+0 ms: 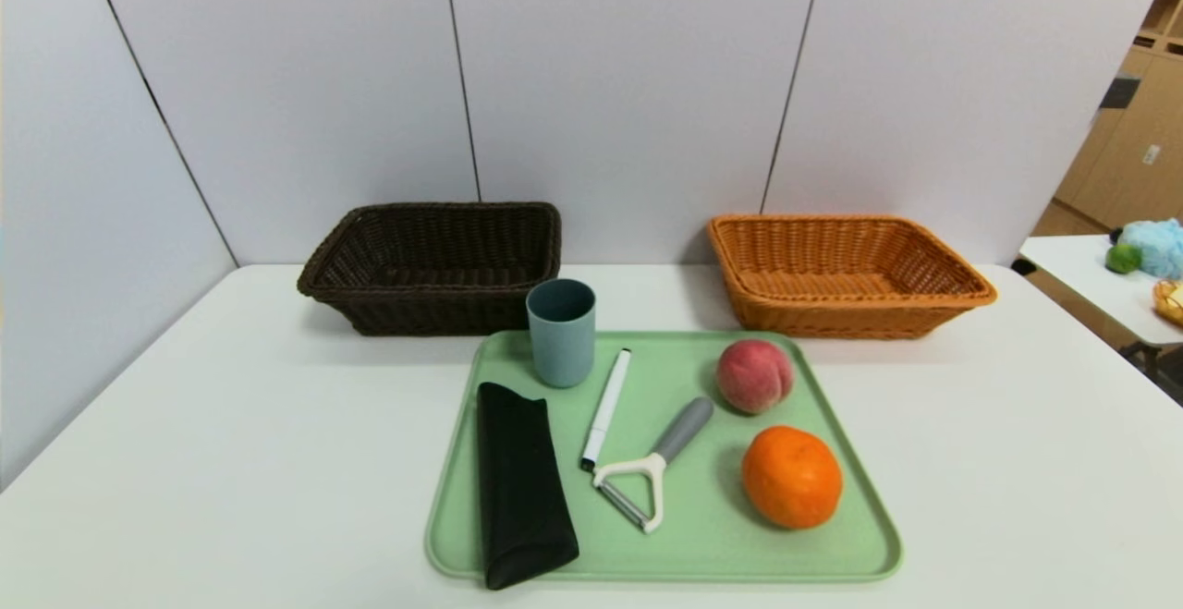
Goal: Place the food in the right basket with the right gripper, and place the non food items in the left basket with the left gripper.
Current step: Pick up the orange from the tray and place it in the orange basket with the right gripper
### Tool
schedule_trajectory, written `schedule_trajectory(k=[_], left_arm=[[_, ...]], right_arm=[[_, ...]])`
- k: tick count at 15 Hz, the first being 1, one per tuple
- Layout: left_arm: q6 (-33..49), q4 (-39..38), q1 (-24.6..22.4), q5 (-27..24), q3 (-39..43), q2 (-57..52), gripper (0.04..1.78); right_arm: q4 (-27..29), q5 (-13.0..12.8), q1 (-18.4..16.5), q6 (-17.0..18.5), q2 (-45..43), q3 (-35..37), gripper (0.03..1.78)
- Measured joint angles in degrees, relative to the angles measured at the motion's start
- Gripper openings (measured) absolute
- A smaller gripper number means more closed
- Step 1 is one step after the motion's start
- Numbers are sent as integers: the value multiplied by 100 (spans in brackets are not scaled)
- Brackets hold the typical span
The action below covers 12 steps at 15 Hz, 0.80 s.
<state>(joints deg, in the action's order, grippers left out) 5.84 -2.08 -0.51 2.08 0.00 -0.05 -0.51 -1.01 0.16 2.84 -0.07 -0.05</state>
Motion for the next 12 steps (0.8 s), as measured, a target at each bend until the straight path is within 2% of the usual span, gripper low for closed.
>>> schedule_trajectory(k=[2,9,12], left_arm=[[-6,0,0,0,0,0,169],[-4,0,0,-2,0,0,169],[-295,20,0,-22,0,0,169]], right_arm=[[-12,2,0,-95,0,2,169],[16,7,0,-52,0,5,169],[18,5,0,-32,0,2,169]])
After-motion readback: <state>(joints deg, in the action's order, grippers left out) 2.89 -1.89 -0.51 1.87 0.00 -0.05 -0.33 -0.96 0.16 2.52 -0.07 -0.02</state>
